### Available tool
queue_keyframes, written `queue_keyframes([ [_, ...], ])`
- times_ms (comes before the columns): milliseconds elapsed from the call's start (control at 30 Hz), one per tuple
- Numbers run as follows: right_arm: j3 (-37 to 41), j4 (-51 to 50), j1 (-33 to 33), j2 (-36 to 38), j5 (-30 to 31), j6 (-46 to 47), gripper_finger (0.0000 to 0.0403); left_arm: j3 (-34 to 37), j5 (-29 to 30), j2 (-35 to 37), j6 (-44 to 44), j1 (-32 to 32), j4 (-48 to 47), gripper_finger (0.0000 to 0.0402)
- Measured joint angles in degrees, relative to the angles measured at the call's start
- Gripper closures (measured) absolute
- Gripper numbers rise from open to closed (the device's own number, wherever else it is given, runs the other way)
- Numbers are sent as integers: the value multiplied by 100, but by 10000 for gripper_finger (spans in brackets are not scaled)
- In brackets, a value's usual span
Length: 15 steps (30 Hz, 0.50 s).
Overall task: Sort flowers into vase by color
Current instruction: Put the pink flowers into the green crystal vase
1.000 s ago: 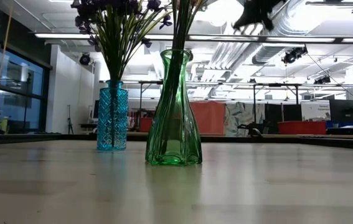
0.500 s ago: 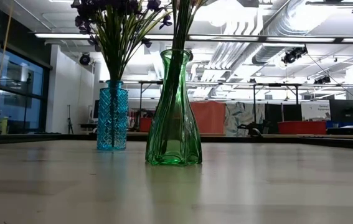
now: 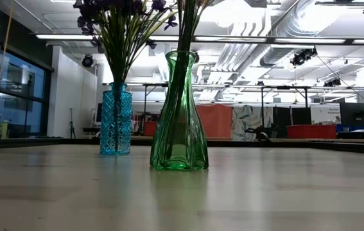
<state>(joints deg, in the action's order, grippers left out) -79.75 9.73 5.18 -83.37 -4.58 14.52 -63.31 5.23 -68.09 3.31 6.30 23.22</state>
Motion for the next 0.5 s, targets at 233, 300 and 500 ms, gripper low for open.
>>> queue_keyframes([
  [233, 0, -133, 55, 9, 3, -107, 403, -386, 1, -510, 59, 306, -13, 188],
  [300, 0, -132, 55, 9, 4, -109, 403, -476, 33, -621, 1, 349, 17, 188],
  [500, 0, -151, 55, 9, -3, -169, 403, -630, 468, -752, -143, 404, 2, 191],
])
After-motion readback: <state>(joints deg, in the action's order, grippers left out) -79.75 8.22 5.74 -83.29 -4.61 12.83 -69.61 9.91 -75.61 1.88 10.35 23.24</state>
